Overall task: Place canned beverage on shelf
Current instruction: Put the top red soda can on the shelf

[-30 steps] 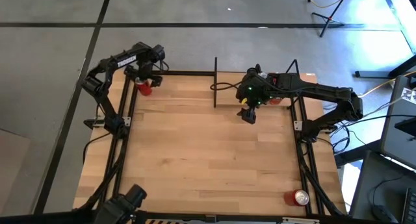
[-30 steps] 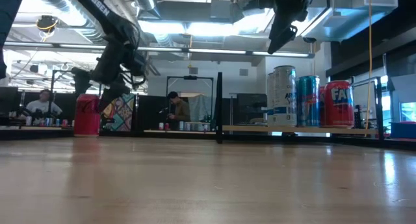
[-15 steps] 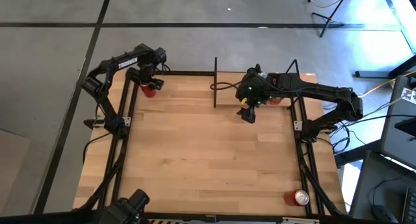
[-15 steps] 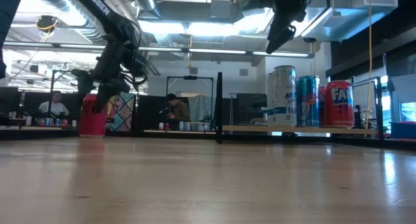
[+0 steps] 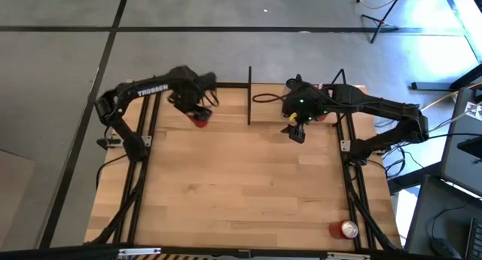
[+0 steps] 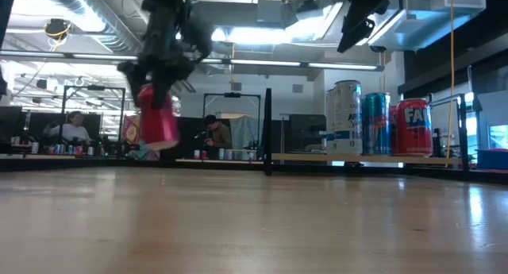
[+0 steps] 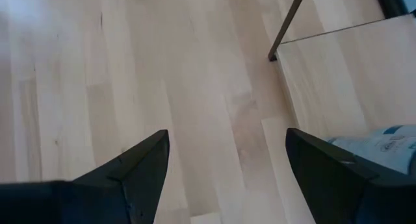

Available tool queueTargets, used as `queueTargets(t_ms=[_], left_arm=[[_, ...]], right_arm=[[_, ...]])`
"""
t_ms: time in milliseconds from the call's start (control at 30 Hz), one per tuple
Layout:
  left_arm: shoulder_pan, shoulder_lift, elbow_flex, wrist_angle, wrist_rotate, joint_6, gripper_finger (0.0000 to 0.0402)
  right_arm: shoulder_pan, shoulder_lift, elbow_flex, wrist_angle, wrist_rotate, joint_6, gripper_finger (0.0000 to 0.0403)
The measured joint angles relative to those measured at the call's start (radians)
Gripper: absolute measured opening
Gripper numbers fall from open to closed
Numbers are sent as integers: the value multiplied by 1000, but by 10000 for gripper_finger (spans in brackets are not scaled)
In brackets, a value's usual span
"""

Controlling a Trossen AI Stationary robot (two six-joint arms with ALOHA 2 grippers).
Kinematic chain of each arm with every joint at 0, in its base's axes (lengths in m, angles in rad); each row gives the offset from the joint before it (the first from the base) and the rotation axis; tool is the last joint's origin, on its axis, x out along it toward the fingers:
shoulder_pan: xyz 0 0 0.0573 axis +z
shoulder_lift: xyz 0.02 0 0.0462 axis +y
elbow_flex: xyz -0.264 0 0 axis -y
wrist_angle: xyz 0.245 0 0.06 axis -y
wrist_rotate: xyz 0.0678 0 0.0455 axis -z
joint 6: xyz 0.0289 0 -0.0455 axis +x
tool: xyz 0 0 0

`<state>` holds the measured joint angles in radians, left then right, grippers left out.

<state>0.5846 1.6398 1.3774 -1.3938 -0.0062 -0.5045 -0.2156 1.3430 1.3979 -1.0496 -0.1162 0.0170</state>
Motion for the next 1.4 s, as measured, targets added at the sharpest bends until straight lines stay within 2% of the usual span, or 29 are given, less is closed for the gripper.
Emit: queueTargets(t_ms=[100,267,400,567,767,967,1100,1400], left_arm=[[-133,2,42,20,26,-92,257],[-321,3,83,42,33,-270,258],[-440,4,84,126,51,-388,258],[-551,24,85,191,61,-499,258],[-627,108,121,233,81,-540,258],[-642,262,304,175,120,-448,258],[-641,351,385,88,58,-389,258],[-639,420,393,108,59,-340,259]], right_arm=[[0,-32,-43,23,-8,0,296],[0,-88,-209,119,-9,26,296],[0,-112,-321,212,-60,74,296],[0,-110,-381,287,-129,91,296],[-1,-108,-387,338,-137,92,296],[-1,-108,-387,342,-158,95,296],[-1,-108,-387,324,-158,95,296],[-1,-108,-386,277,-158,109,296]])
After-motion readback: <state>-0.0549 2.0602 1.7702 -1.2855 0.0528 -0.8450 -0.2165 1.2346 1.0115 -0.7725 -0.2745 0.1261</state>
